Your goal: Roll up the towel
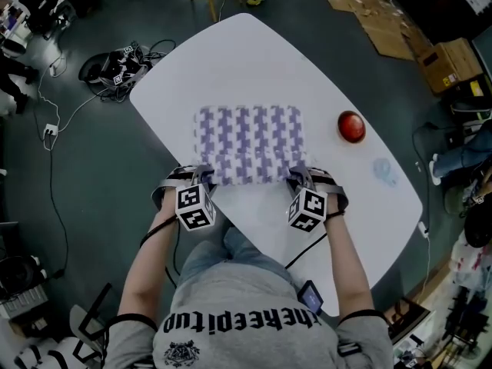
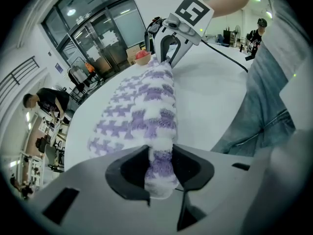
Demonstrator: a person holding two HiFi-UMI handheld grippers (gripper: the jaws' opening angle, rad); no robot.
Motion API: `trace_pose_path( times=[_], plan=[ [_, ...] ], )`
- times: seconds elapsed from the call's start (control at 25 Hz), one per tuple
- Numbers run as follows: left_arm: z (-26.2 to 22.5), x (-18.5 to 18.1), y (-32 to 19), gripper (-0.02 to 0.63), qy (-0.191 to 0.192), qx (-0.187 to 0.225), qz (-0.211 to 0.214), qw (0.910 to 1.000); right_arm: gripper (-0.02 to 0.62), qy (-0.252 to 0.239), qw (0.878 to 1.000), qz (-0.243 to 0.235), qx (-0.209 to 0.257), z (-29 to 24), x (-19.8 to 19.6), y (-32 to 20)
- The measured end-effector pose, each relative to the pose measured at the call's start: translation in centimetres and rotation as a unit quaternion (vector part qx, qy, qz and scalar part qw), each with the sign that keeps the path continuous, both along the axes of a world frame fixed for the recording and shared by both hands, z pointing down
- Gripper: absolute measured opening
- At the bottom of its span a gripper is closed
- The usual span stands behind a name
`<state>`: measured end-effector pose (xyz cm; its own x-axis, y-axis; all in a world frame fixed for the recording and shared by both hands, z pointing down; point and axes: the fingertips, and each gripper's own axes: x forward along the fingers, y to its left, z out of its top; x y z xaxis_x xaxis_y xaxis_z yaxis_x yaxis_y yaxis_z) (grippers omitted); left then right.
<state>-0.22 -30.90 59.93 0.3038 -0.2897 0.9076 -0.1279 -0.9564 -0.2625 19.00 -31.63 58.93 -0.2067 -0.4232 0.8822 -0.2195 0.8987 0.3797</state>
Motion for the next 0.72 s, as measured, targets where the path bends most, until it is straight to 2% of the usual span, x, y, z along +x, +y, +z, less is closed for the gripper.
trace_pose_path(
  times=[0.08,0.2,0.28,0.6,0.68,0.72],
  plan=[
    [-0.4,-1.6,2.5,0.141,0.005,-0.011,0.007,0.9999,0.074,-0.003,1.0,-0.001,-0.01,-0.5,-1.6,2.5],
    [-2.1,-7.9,8.4,0.141,0.014,-0.028,0.02,0.9993,0.074,-0.007,1.0,-0.002,-0.029,-2.3,-7.8,8.4],
    [-3.1,-10.1,10.1,0.141,0.02,-0.043,0.027,0.9985,0.074,-0.011,0.999,-0.002,-0.044,-3.3,-10.1,10.1],
    [-3.6,-10.2,15.2,0.146,0.03,-0.068,0.03,0.9968,0.095,-0.024,0.998,0.01,-0.056,-4.0,-10.2,14.6],
    [-4.1,-9.3,13.0,0.15,0.039,-0.079,0.022,0.9959,0.098,-0.035,0.997,0.018,-0.06,-4.8,-9.2,12.1],
    [-4.4,-8.4,10.3,0.152,0.045,-0.085,0.015,0.9952,0.1,-0.042,0.997,0.022,-0.063,-5.2,-8.2,9.2]
  ],
)
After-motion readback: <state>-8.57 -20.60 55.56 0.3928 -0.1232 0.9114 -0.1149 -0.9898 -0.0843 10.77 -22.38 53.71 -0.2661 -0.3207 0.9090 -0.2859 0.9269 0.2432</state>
